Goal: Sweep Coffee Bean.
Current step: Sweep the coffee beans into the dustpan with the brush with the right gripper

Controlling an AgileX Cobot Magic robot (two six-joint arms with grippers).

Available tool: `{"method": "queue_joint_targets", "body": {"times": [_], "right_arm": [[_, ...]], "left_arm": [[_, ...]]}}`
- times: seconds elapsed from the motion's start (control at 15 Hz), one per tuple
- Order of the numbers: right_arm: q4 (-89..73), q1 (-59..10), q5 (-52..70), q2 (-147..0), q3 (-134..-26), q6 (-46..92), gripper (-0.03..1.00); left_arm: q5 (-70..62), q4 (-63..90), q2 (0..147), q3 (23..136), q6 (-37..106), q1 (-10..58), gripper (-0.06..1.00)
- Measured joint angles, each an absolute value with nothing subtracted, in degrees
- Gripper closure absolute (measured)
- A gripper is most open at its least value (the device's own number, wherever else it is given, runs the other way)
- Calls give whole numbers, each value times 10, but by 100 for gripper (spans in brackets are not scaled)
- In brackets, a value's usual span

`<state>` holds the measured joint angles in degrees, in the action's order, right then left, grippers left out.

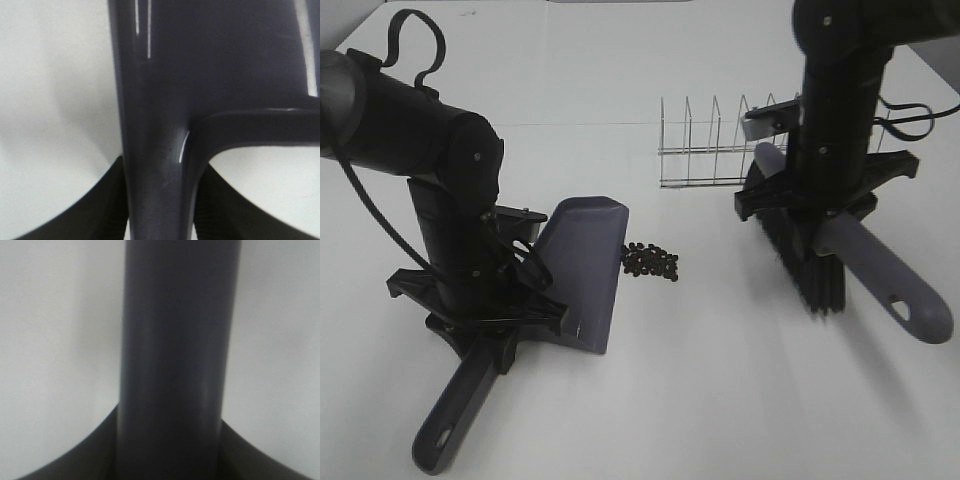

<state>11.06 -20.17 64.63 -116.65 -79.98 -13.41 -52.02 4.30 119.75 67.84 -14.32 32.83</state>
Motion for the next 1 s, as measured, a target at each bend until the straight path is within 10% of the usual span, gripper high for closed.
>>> {"method": "queue_joint_targets", "body": {"times": [1.0], "right_arm": [[-155, -330, 706, -1373, -1109, -108, 67]], "left_arm": [[-520, 42, 1197, 678, -131, 328, 62]]}}
